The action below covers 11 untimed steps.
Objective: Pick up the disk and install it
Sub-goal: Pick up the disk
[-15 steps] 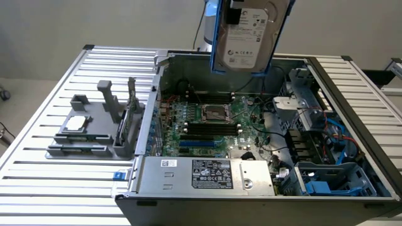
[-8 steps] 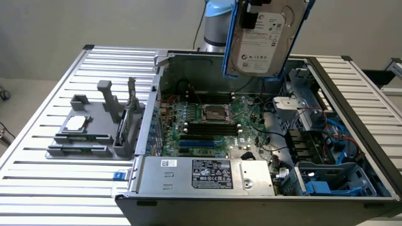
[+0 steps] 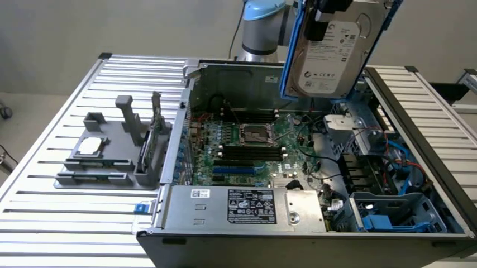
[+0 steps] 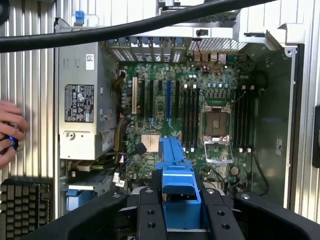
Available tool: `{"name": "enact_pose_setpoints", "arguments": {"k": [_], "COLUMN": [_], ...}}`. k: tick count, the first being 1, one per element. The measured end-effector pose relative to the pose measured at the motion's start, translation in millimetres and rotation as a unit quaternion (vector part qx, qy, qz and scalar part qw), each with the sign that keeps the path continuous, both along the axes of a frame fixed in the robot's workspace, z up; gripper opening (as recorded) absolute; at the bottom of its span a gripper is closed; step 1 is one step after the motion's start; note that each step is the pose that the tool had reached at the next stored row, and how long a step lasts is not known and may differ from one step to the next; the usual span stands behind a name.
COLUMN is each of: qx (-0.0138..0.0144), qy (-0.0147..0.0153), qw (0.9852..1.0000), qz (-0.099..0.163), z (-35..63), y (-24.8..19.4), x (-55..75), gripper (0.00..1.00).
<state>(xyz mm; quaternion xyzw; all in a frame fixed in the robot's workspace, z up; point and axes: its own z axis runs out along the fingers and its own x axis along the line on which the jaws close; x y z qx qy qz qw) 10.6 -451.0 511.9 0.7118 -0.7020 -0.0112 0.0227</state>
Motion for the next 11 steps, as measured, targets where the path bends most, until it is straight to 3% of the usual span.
{"name": "enact_pose_setpoints", "arguments": {"k": [8, 11], "qx": [0.0, 0.0], "qy": [0.0074, 0.0084], "qw": [1.0, 1.0], "qz": [0.0, 0.0], "z": [1.6, 1.9], "y": [-20.5, -27.8], "x": [11.5, 17.0], "gripper": [0.32, 0.32]}}
